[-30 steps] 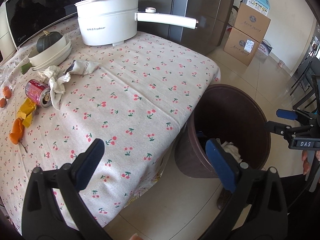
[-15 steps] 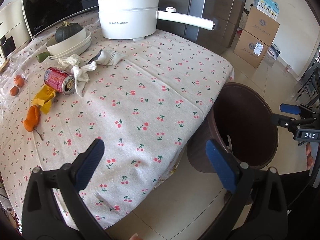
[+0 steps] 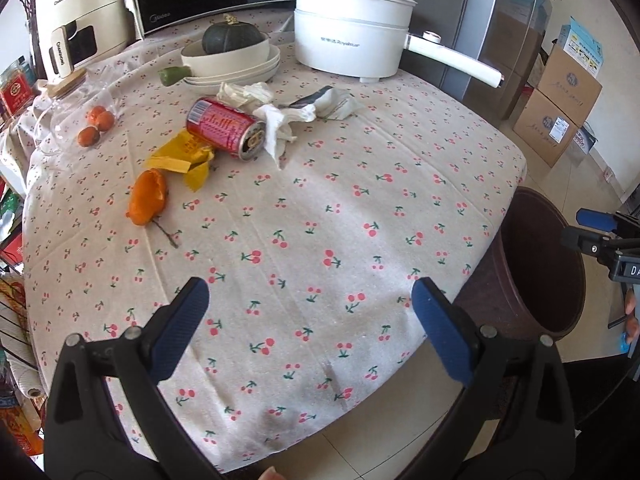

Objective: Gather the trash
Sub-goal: 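Move both grippers back over the table toward the remaining trash, then grasp the white-and-orange wrapper with the right gripper while the left grasps the orange peel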

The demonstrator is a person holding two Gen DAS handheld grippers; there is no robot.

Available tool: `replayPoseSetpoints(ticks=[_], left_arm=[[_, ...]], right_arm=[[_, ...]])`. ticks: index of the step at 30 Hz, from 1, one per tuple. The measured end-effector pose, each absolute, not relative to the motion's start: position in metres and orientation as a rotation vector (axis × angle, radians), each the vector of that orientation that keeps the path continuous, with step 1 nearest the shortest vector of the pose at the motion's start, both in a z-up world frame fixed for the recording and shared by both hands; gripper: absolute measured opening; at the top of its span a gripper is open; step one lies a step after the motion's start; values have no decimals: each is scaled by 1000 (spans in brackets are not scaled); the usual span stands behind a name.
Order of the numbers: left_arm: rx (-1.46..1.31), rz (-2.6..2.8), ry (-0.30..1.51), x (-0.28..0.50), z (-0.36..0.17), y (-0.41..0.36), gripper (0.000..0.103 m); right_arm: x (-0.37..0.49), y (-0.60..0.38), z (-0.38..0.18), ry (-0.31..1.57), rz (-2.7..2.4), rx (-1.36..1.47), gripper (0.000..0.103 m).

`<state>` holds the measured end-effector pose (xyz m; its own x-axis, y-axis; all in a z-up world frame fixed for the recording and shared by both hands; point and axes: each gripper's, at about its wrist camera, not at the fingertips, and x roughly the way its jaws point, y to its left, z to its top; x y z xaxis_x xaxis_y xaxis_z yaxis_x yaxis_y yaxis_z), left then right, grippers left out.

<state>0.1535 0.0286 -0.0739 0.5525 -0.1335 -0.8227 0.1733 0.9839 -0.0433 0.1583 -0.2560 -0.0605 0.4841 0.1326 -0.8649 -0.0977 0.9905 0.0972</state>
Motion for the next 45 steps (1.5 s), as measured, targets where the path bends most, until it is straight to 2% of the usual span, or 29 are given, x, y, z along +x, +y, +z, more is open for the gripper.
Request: replayPoseSetpoints(ticks=[10, 19, 23, 30, 33, 35, 45], left_arm=[[-46, -45, 962, 176, -85, 112, 101], [-11, 2, 1000, 215, -119, 142, 100], [18, 18, 1041, 236, -134, 146, 86], [-9, 34, 1021, 261, -139, 155, 75], [-2, 25, 1004, 267, -137, 157, 56], [8, 8, 994, 270, -136, 158, 38], [-11, -17, 981, 266, -135, 164, 32]], right_arm=[[192, -195, -63, 1069, 219, -7, 87], [223, -159, -81, 1102, 237, -14, 87], [239, -150, -95, 1133, 232, -15, 87], [292, -150, -99, 1115, 221, 45, 87], [318, -154, -96, 1095, 234, 131, 87], [334, -153, -94, 1075, 251, 171, 87], [384, -135, -123, 1023, 325, 310, 87]])
